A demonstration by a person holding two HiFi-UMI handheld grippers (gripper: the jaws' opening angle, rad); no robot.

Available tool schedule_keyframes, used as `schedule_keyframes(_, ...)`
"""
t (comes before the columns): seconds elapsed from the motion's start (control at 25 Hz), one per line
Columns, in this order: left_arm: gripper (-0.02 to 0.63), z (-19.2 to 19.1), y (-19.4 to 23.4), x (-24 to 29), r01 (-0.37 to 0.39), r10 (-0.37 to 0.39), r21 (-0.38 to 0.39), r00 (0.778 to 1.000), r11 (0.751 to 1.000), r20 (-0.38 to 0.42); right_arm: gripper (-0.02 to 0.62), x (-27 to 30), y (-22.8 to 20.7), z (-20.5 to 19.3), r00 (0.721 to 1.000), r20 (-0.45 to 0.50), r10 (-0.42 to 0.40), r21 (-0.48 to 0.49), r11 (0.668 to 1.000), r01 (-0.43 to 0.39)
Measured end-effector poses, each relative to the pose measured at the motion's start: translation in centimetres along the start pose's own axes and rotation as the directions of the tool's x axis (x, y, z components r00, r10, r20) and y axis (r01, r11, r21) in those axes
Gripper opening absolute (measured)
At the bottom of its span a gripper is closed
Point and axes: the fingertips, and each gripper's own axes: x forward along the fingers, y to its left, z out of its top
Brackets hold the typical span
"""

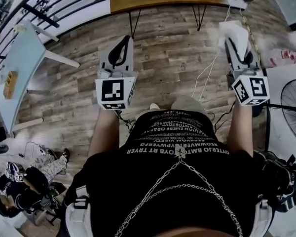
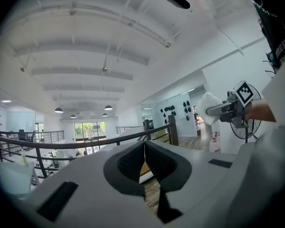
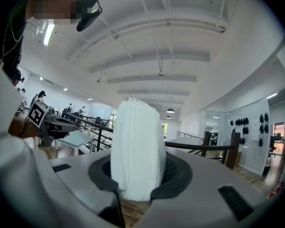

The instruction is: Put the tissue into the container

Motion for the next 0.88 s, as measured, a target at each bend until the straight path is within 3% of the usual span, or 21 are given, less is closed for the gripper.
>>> schedule_keyframes(0.48, 0.029, -3.0, 6.2, 4.3, -0.097, 0.097, 0.007, 0.993, 0.995, -0.063, 0.129, 7.6, -0.5, -1.3, 0.998, -0.004, 0.067, 0.055, 0.996, -0.066)
schedule_keyframes(0.88, 0.029, -1.7, 6.4, 12.8, -0.107, 0.107, 0.006, 0.992, 0.994, -0.062, 0.129, 14.3, -5.5, -3.1, 0.995, -0.015, 0.103, 0.086, 0.991, -0.102)
